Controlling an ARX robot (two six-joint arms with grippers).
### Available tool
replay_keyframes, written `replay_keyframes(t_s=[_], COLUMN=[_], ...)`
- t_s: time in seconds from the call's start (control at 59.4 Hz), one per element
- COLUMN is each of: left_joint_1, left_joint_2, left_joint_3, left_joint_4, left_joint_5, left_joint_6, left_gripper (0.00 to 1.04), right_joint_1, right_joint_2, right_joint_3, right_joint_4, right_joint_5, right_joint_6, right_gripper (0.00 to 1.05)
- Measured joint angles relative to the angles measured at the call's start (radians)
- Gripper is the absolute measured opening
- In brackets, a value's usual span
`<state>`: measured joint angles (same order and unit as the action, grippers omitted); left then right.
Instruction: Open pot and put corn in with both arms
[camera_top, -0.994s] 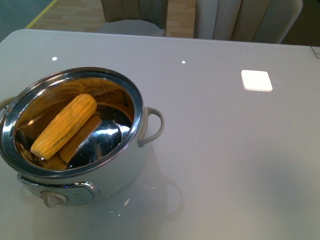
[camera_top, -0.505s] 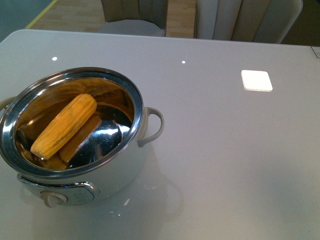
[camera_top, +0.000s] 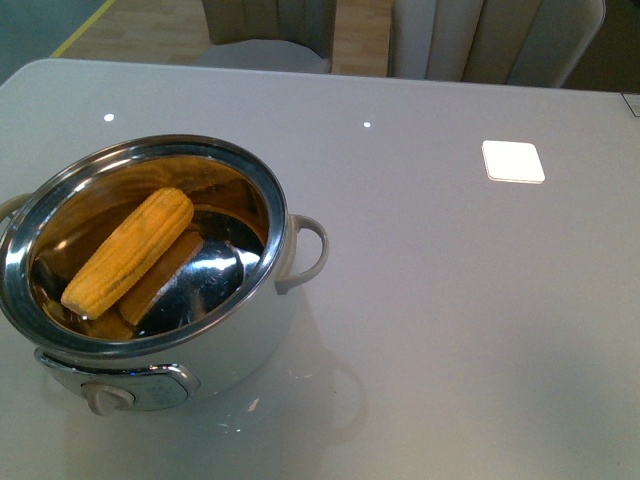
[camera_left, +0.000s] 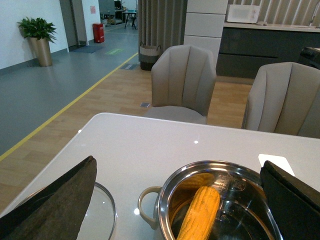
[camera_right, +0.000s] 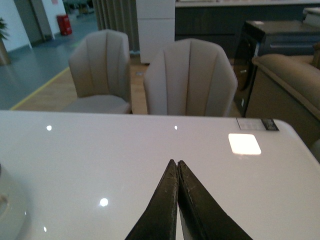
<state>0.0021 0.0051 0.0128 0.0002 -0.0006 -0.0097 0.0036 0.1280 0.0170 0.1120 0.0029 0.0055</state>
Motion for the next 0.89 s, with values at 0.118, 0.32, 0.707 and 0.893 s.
replay_keyframes(t_s=[0.118, 0.32, 0.707, 0.893], left_joint_1=[0.0, 0.0, 0.0, 0.0], left_joint_2=[0.0, 0.0, 0.0, 0.0], left_joint_3=[0.0, 0.0, 0.0, 0.0], left_joint_4=[0.0, 0.0, 0.0, 0.0], left_joint_5=[0.0, 0.0, 0.0, 0.0], left_joint_6=[0.0, 0.0, 0.0, 0.0], left_gripper=[0.98, 0.98, 0.98, 0.98], right_joint_1=[0.0, 0.0, 0.0, 0.0], right_joint_2=[-0.115, -0.121, -0.122, -0.122], right_joint_3=[0.0, 0.0, 0.0, 0.0], right_joint_4=[-0.106, -0.111, -0.111, -0.111], right_joint_5=[-0.001, -0.001, -0.001, -0.001], right_joint_6=[0.0, 0.0, -0.001, -0.001], right_gripper=[0.02, 0.02, 0.64, 0.95])
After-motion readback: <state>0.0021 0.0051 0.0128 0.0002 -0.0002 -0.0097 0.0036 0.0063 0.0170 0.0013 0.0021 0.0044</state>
